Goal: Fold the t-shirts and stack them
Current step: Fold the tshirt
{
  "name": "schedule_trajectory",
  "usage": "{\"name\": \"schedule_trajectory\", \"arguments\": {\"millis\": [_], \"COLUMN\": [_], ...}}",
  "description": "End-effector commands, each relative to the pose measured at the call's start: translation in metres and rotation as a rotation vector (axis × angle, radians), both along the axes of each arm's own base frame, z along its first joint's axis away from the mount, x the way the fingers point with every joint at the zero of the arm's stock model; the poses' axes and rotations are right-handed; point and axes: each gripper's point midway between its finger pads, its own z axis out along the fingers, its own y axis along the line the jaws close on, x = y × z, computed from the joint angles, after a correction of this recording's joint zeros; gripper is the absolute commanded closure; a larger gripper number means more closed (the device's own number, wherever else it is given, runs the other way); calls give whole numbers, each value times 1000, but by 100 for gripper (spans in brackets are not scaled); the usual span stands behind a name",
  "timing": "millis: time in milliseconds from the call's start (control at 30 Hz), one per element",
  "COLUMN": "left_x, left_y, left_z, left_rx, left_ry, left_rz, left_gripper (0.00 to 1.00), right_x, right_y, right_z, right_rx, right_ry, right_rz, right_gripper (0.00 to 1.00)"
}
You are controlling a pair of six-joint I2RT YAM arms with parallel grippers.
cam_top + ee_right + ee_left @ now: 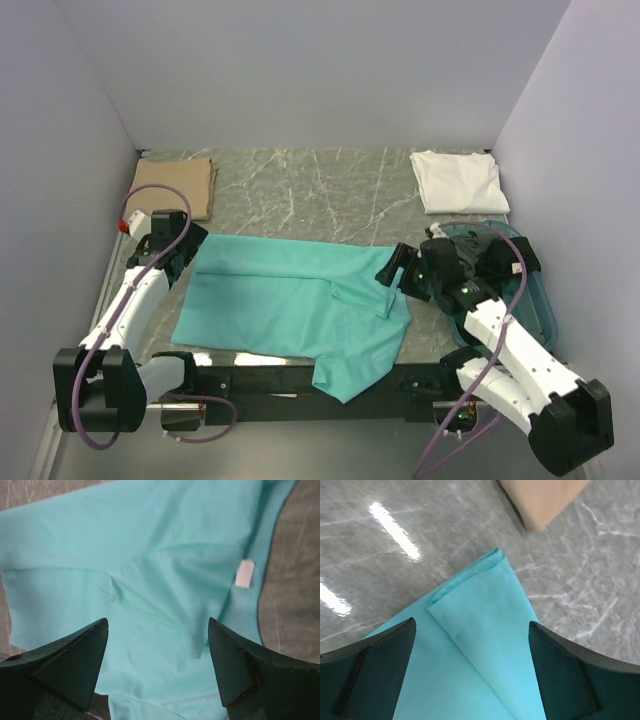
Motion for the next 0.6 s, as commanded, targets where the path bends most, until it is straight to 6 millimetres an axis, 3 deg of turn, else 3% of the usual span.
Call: {"name": "schedule_trajectory", "arguments": {"millis": [0,233,267,300,400,567], "left_x": [17,40,43,45,50,57], "left_y": [-17,-51,-53,-54,-53,-55], "left_z": [16,-9,-11,-21,-36,-54], "left_rx": [-37,-122,-121,-123,-117,-124], "left_ry": [-68,-61,-56,-30,18,56], "left_rz": [-105,-263,-276,-280,-277,-280], "left_gripper": [1,1,0,1,1,1], "right_x": [29,65,70,78,93,107], "right_y": [9,20,15,16,4,-5], "right_z": [15,-5,-19,-17,-40,-75], "right_rx": [-31,-112,-159,-173,-226,-277], "right_ry": [-58,10,50,49,116,239], "right_rz": [31,74,53,51,13,19], "right_gripper": [13,12,12,12,13,13]}}
